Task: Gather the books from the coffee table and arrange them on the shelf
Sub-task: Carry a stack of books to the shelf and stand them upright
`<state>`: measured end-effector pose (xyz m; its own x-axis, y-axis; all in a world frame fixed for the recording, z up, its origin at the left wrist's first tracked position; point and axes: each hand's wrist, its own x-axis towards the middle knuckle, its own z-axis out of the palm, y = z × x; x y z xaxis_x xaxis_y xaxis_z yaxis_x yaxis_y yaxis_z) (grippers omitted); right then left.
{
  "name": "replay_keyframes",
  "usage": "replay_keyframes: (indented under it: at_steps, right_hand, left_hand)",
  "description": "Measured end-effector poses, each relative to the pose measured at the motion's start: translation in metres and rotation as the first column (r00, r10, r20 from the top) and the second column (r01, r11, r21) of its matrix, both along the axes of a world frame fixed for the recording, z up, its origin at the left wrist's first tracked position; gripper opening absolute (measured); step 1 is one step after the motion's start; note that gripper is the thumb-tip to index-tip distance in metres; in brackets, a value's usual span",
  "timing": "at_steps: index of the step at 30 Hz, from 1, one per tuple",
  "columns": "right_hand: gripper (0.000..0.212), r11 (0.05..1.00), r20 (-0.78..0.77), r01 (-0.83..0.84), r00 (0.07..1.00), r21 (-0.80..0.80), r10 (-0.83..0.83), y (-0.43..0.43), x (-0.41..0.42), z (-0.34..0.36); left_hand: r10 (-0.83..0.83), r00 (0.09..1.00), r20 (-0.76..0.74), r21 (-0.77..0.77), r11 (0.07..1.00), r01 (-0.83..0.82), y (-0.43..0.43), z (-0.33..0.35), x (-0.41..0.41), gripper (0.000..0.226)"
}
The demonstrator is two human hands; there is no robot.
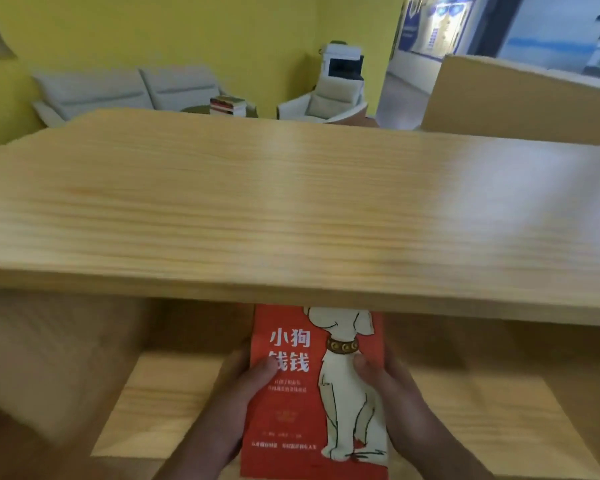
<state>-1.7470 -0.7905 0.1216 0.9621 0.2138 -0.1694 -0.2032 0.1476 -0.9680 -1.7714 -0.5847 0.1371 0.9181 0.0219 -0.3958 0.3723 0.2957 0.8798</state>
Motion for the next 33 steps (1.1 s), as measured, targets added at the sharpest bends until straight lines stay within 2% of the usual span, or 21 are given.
replay_keyframes:
  at_steps: [1, 2, 6, 8, 11, 13, 15, 17, 19, 22, 25, 27, 29, 31, 33]
  right_hand:
    - [0.060, 1.000, 0.029, -0.017, 0.999, -0.017, 0.017, 0.002, 0.007, -0.004]
    - [0.063, 0.999, 0.059, -0.030, 0.998, -0.042, 0.033, 0.005, 0.015, -0.007]
    - [0.056, 0.998, 0.183, -0.017, 0.983, -0.065, 0.029, 0.015, 0.035, -0.017]
    - [0.053, 0.998, 0.260, -0.027, 0.965, -0.064, 0.043, 0.021, 0.043, -0.025]
    - [0.064, 0.997, 0.300, -0.056, 0.951, -0.048, 0.068, 0.026, 0.055, -0.051]
    - [0.087, 0.996, 0.339, -0.081, 0.936, -0.038, 0.089, 0.028, 0.063, -0.070]
    - [0.105, 0.994, 0.428, -0.085, 0.898, -0.063, 0.103, 0.028, 0.072, -0.085]
    - [0.101, 0.995, 0.508, -0.075, 0.856, -0.067, 0.098, 0.030, 0.080, -0.091]
    - [0.085, 0.995, 0.572, -0.064, 0.814, -0.074, 0.095, 0.032, 0.083, -0.096]
    - [0.075, 0.992, 0.601, -0.079, 0.789, -0.098, 0.123, 0.030, 0.085, -0.103]
    - [0.069, 0.986, 0.617, -0.098, 0.771, -0.135, 0.161, 0.028, 0.081, -0.104]
    - [0.069, 0.985, 0.620, -0.094, 0.768, -0.142, 0.163, 0.026, 0.080, -0.105]
    - [0.067, 0.984, 0.618, -0.101, 0.767, -0.148, 0.172, 0.027, 0.079, -0.104]
    - [0.067, 0.979, 0.589, -0.117, 0.785, -0.164, 0.192, 0.025, 0.075, -0.102]
    - [0.067, 0.977, 0.570, -0.128, 0.796, -0.169, 0.203, 0.024, 0.071, -0.097]
  left_hand:
    - [0.023, 1.000, 0.012, 0.011, 1.000, -0.023, 0.003, -0.006, 0.004, 0.034]
    - [0.036, 0.999, 0.025, 0.025, 0.999, -0.036, 0.007, -0.012, 0.009, 0.039]
    - [-0.027, 0.991, 0.131, 0.075, 0.997, 0.017, 0.019, -0.033, 0.024, 0.103]
    - [-0.071, 0.981, 0.180, 0.073, 0.996, 0.058, 0.025, -0.043, 0.035, 0.116]
    - [-0.092, 0.957, 0.275, 0.112, 0.992, 0.063, 0.036, -0.064, 0.048, 0.109]
    - [-0.097, 0.939, 0.329, 0.147, 0.988, 0.051, 0.042, -0.076, 0.055, 0.117]
    - [-0.112, 0.918, 0.380, 0.188, 0.981, 0.042, 0.045, -0.084, 0.058, 0.113]
    - [-0.117, 0.882, 0.456, 0.215, 0.976, 0.018, 0.047, -0.090, 0.059, 0.110]
    - [-0.114, 0.851, 0.512, 0.217, 0.976, 0.000, 0.049, -0.096, 0.058, 0.106]
    - [-0.120, 0.842, 0.527, 0.232, 0.973, -0.007, 0.047, -0.094, 0.050, 0.109]
    - [-0.017, 0.855, 0.518, 0.269, 0.952, -0.145, 0.041, -0.098, 0.037, 0.108]
    - [0.102, 0.844, 0.527, 0.329, 0.891, -0.312, 0.032, -0.108, 0.025, 0.108]
    - [0.153, 0.817, 0.556, 0.453, 0.768, -0.452, 0.018, -0.117, 0.012, 0.111]
    - [0.129, 0.802, 0.584, 0.570, 0.639, -0.517, 0.003, -0.121, 0.004, 0.098]
    - [0.109, 0.801, 0.589, 0.589, 0.621, -0.517, -0.003, -0.124, 0.004, 0.086]
